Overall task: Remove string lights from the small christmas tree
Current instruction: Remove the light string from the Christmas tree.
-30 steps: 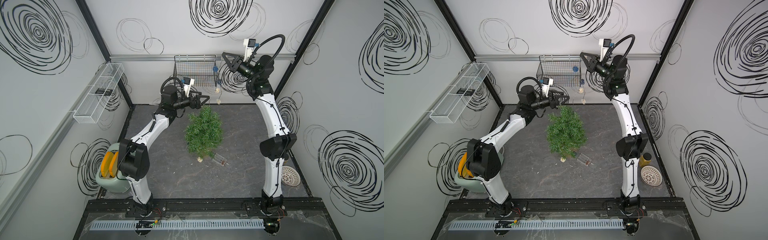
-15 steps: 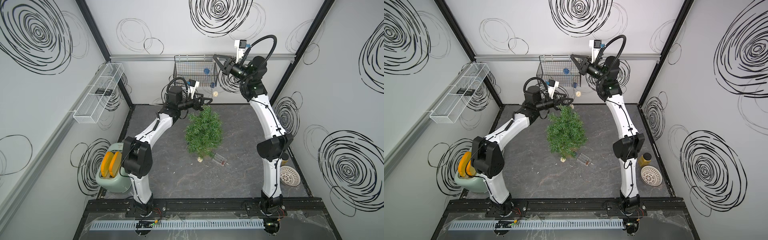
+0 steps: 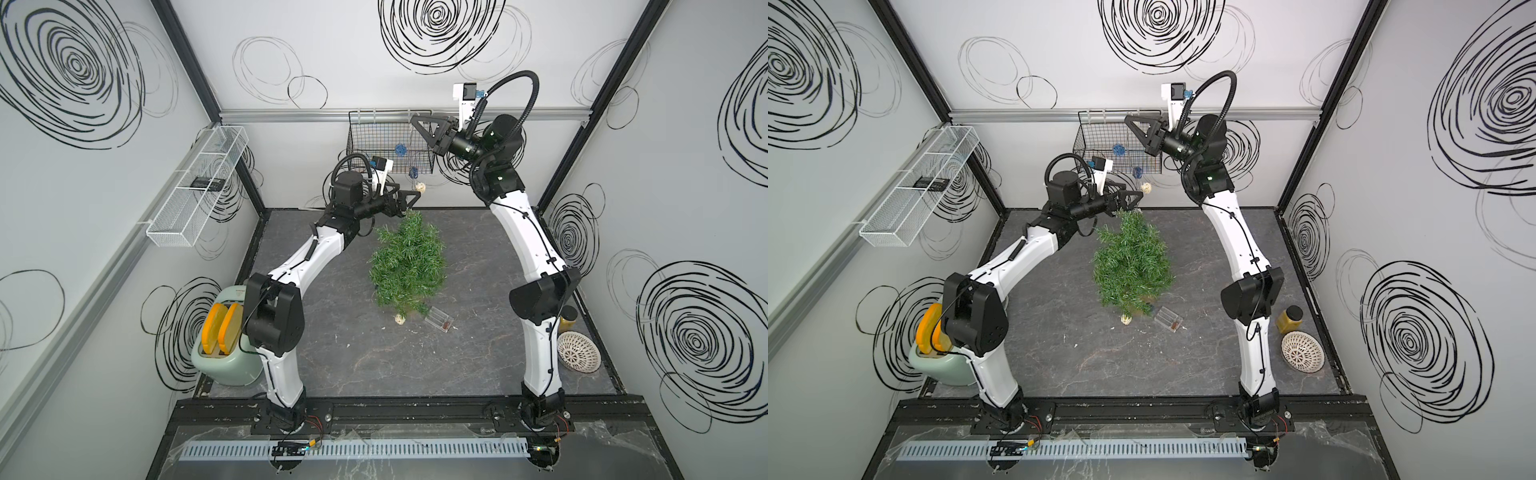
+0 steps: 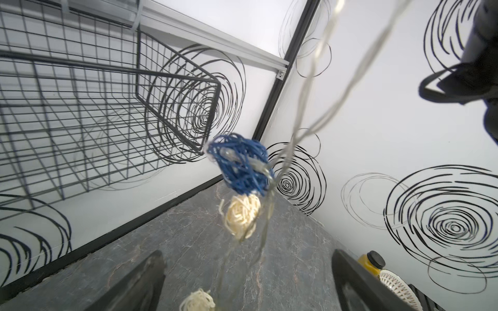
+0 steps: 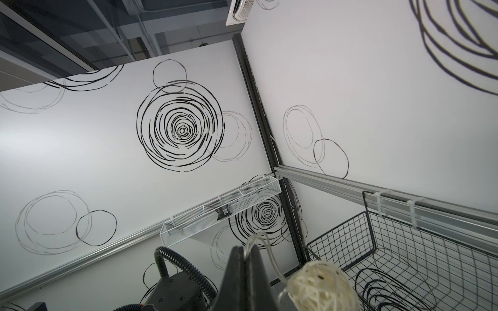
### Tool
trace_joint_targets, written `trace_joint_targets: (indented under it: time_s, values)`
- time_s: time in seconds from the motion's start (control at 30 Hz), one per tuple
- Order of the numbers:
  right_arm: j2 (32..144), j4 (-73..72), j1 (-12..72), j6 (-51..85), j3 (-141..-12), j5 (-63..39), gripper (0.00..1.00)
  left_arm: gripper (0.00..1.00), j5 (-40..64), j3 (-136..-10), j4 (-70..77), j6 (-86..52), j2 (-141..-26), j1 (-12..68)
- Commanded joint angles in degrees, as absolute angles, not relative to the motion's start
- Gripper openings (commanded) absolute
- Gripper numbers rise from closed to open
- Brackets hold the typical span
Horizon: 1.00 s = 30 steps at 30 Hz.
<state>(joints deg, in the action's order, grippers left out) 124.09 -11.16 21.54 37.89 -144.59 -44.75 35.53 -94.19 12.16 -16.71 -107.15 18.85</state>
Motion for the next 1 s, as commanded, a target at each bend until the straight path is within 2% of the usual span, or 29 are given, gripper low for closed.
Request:
trace_joint_targets:
  time_s: [0.0,0.33,0.77,0.97]
  values:
    - [123.32,-13.22,22.40,37.18,-145.47,-46.60,0.00,1.00,33.43,-95.66,15.86,-17.38,-107.75,17.91]
    - [122.78,-13.41,23.74,37.16,-145.46,-47.81,0.00,0.92,32.15,-97.02,17.40,-19.23,-108.71,16.73]
    - [121.34,-14.63,24.43,38.23,-143.31,-49.41,0.00,0.63,33.44,-98.13,20.67,-22.58,-109.51,14.05]
    - [120.80,-14.92,24.60,38.63,-142.41,-49.57,0.00,0.52,33.91,-97.82,22.28,-24.05,-109.20,13.01]
